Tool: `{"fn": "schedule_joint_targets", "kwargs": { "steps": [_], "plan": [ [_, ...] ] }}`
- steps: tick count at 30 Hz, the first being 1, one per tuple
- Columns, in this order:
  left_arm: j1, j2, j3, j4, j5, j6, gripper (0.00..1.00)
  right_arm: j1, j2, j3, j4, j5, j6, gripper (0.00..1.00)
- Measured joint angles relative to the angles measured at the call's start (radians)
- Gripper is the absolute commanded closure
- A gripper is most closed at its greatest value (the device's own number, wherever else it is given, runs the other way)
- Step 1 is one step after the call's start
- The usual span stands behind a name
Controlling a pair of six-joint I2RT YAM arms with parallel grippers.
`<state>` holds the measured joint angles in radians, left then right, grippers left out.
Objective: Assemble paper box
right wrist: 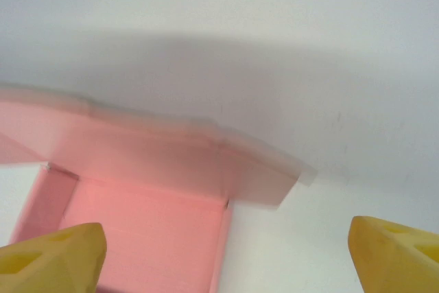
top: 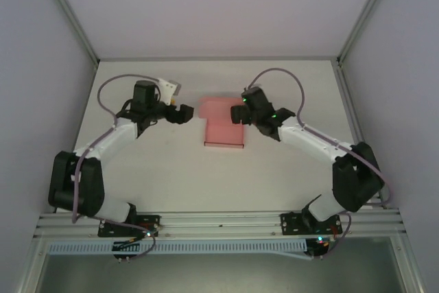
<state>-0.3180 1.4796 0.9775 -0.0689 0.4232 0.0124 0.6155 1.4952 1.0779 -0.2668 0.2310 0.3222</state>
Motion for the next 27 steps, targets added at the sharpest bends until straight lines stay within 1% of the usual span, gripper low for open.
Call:
{"fn": "schedule_joint_targets", "kwargs": {
  "steps": [1,3,6,7,9,10,12,13,14,16,17,19,20,23,27],
  "plan": [
    [-0.010,0.034,0.033,-0.009,0.022,0.031,0.13,-0.035,-0.009,0.000,0.025,-0.046,-0.047,0.06],
    [-0.029,0.104,0.101,-0.037,0.064,0.091,0.18,-0.104,-0.007,0.006,0.055,-0.151,-0.144,0.09],
    [-0.051,0.198,0.194,-0.097,0.109,0.170,0.22,-0.179,0.046,0.051,0.042,-0.286,-0.272,0.24],
    [-0.057,0.221,0.214,-0.114,0.119,0.191,0.24,-0.191,0.071,0.074,0.030,-0.317,-0.307,0.28],
    [-0.068,0.258,0.249,-0.153,0.134,0.232,0.29,-0.202,0.116,0.116,0.002,-0.366,-0.367,0.38],
    [-0.074,0.274,0.264,-0.169,0.139,0.244,0.35,-0.203,0.134,0.130,-0.009,-0.384,-0.393,0.39],
    [-0.081,0.297,0.289,-0.195,0.146,0.264,0.43,-0.203,0.156,0.144,-0.031,-0.414,-0.430,0.47],
    [-0.083,0.305,0.299,-0.203,0.148,0.268,0.51,-0.203,0.162,0.145,-0.039,-0.423,-0.446,0.48],
    [-0.084,0.312,0.307,-0.209,0.150,0.275,0.56,-0.203,0.167,0.145,-0.051,-0.435,-0.455,0.53],
    [-0.086,0.319,0.314,-0.215,0.151,0.280,0.73,-0.203,0.174,0.145,-0.064,-0.450,-0.475,0.61],
    [-0.089,0.320,0.315,-0.220,0.151,0.285,0.82,-0.203,0.175,0.145,-0.069,-0.457,-0.479,0.69],
    [-0.092,0.321,0.316,-0.224,0.146,0.285,1.00,-0.204,0.177,0.145,-0.074,-0.463,-0.490,0.80],
    [-0.095,0.321,0.317,-0.225,0.136,0.286,1.00,-0.204,0.177,0.145,-0.077,-0.464,-0.491,0.87],
    [-0.113,0.321,0.319,-0.223,0.095,0.275,1.00,-0.203,0.181,0.148,-0.089,-0.472,-0.492,0.99],
    [-0.151,0.320,0.323,-0.205,-0.010,0.221,1.00,-0.200,0.182,0.151,-0.103,-0.454,-0.472,1.00]
  ]
}}
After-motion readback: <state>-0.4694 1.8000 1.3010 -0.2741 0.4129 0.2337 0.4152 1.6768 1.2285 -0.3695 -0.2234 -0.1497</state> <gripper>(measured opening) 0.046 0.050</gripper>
